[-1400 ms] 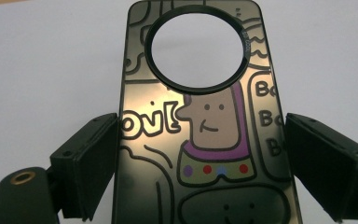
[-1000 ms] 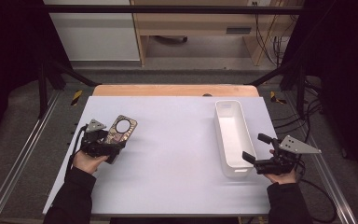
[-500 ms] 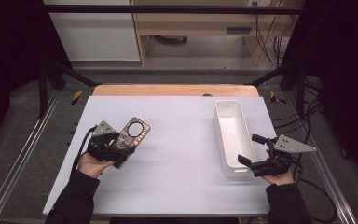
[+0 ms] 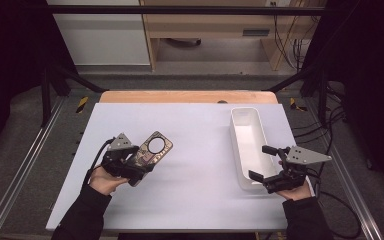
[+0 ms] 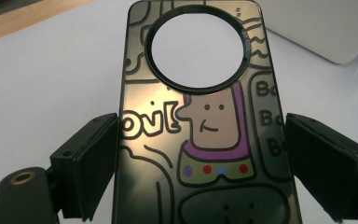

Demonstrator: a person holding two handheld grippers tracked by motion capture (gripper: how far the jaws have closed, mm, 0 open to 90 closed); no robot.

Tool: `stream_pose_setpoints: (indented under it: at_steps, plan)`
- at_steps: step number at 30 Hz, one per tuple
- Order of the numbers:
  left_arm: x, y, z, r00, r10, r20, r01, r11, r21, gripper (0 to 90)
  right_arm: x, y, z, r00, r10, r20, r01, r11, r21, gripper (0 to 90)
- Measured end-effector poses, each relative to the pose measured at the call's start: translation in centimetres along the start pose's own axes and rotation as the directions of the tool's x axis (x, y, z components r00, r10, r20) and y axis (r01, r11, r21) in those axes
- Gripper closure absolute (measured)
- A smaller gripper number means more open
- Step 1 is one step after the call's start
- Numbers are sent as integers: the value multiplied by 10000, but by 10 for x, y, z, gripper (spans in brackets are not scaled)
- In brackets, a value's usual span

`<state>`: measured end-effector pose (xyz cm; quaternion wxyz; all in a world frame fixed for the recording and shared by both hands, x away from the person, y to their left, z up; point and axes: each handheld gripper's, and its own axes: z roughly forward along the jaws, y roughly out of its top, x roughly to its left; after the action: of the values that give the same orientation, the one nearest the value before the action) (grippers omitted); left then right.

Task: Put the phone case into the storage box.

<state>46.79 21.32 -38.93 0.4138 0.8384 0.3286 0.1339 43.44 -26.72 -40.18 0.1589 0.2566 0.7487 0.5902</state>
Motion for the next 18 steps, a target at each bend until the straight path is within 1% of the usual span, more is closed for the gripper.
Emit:
stream_pose_setpoints:
  at_steps: [2,4,6,7,9,13,14,15,16,17,18]
  plan:
    - [-1,0,1,10000,43,50,-43,10000,26,117,2,1,2,9999,-44,-98,44,10000,81,2]
    - [-4,0,3,9997,125,231,-127,9999,85,117,2,1,3,9999,-34,-151,36,9999,124,2]
    - [-7,1,6,9987,275,434,-284,9994,186,117,5,1,6,9993,-53,-369,64,9996,284,2]
    - [-9,1,7,9980,276,571,-287,9994,185,117,5,2,7,9990,-62,-436,77,9994,349,2]
    - [-10,1,7,9975,302,636,-314,9993,191,117,6,2,8,9986,-77,-515,97,9992,389,2]
    - [-17,2,12,9950,539,840,-568,9979,326,117,11,3,14,9967,-185,-795,234,9979,610,2]
    - [-17,2,12,9950,539,840,-568,9979,326,117,11,3,14,9967,-185,-795,234,9979,610,2]
    - [-19,2,13,9939,592,935,-631,9972,393,117,13,4,16,9957,-224,-900,286,9973,680,2]
    - [-19,2,13,9939,592,935,-631,9972,393,117,13,4,16,9957,-224,-900,286,9973,680,2]
    - [-21,2,15,9925,685,1016,-733,9963,448,117,15,4,18,9947,-237,-996,312,9967,743,2]
    - [-21,2,15,9925,685,1016,-733,9963,448,117,15,5,19,9943,-236,-1040,318,9965,775,2]
